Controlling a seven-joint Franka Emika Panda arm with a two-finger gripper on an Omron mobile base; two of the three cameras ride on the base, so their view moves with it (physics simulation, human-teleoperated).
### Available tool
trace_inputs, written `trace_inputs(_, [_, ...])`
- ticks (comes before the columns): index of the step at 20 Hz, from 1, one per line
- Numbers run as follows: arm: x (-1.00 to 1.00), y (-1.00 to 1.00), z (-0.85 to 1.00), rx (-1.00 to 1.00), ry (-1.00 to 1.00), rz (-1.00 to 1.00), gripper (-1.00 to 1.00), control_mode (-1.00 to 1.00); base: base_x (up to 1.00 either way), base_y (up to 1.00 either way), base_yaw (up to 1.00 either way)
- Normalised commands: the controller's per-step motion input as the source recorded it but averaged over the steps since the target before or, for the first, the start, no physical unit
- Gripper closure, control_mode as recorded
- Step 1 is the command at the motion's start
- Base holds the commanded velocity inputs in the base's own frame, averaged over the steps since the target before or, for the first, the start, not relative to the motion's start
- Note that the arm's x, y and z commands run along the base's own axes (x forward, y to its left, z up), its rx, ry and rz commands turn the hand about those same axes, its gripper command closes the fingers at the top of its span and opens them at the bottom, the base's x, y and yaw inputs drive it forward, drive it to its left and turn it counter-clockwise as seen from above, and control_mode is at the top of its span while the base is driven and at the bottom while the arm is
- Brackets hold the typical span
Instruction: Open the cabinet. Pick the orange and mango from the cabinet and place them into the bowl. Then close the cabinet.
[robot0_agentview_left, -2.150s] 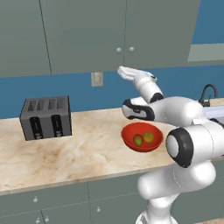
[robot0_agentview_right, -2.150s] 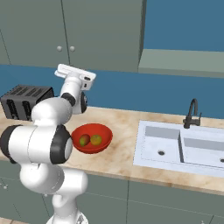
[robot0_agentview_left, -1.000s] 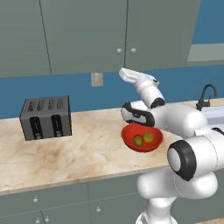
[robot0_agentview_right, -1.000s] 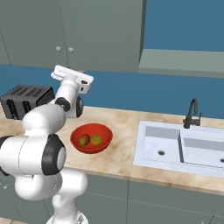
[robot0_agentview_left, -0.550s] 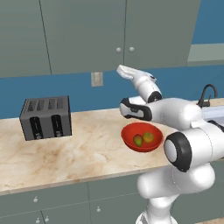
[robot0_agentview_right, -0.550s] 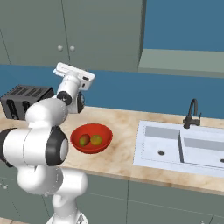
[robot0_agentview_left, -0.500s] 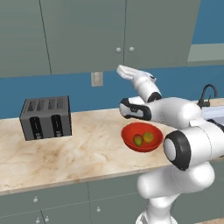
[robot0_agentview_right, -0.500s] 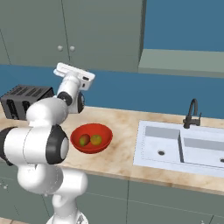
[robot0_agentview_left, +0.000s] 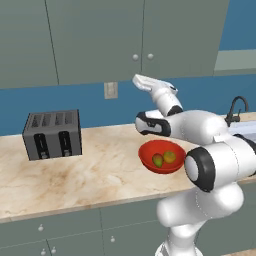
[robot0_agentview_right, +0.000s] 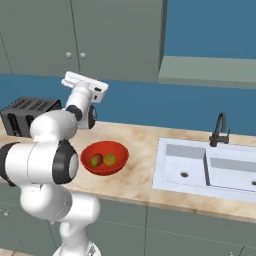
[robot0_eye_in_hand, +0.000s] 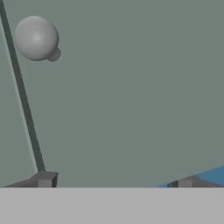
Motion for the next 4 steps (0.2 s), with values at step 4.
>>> trace_inputs(4, [0.50,0.67,0.06,-0.10,0.12,-0.22,-1.00,-1.00,0.00,0.00,0.00])
